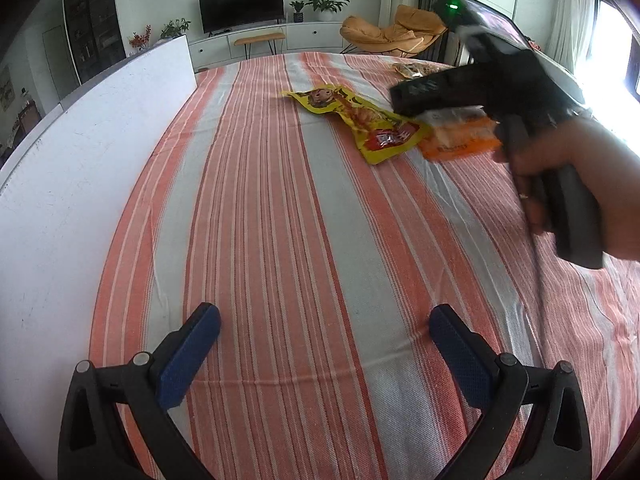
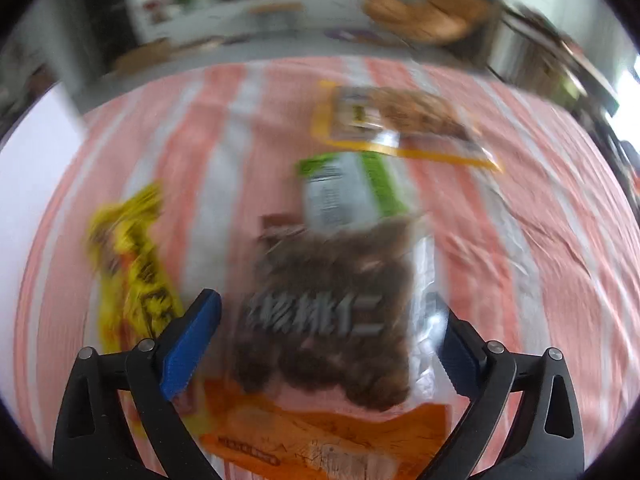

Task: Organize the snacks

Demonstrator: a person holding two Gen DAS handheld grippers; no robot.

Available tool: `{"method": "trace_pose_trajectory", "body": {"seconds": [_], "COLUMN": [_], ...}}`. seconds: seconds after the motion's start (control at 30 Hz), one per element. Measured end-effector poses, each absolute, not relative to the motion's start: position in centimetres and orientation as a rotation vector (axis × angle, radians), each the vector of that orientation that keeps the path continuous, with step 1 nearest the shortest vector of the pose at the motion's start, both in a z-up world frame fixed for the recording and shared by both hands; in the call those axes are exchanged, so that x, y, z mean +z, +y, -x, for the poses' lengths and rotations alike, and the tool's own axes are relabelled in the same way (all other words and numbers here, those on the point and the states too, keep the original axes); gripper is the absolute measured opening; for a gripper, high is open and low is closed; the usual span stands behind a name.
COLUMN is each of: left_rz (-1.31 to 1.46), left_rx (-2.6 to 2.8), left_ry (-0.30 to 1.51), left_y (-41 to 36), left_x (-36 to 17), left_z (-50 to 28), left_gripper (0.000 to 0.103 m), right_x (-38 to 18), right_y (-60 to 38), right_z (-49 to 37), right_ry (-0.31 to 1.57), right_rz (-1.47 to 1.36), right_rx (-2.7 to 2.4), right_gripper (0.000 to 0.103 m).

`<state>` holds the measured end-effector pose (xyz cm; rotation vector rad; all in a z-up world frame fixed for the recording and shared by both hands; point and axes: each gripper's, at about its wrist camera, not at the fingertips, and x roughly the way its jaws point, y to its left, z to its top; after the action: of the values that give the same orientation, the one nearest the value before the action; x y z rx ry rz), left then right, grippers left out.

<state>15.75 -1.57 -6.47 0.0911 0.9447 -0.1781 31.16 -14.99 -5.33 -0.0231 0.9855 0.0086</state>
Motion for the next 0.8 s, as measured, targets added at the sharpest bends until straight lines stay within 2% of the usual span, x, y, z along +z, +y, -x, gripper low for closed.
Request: {"method": "trace_pose_trajectory", "body": {"seconds": [0.07, 0.13, 0.2, 0.57, 0.8], "left_rz": [-0.091, -0.091, -0.091, -0.091, -0.091], "left_rx": [-0.178, -0.177, -0.177, -0.177, -0.177], "left_ry": [0.945, 0.945, 0.945, 0.945, 0.945], "left_y": [-1.6, -1.6, -1.6, -1.6, -1.6], "left_x": [-6.5, -6.4, -6.4, -6.4, -6.4], "left_z": [-15.8, -15.8, -15.8, -15.8, -15.8], "left_gripper": [0.103, 0.103, 0.103, 0.103, 0.103], "right_x": [-5.3, -5.0, -4.8, -4.8, -4.9], "right_y": [-15.3, -16.1, -16.9, -23.9, -27.1], "right_z": [-30.5, -29.9, -29.1, -18.1, -15.0], "right_ry": [0.989, 0.995, 0.984, 0.934, 0.902], "right_rz": [0.063, 0.071, 0.071, 0.080, 0.040], "right_rx": [0.069, 0.083, 0.090, 0.146, 0.093], "right_gripper": [0.097, 0.085, 0.080, 0.081, 0.090]}}
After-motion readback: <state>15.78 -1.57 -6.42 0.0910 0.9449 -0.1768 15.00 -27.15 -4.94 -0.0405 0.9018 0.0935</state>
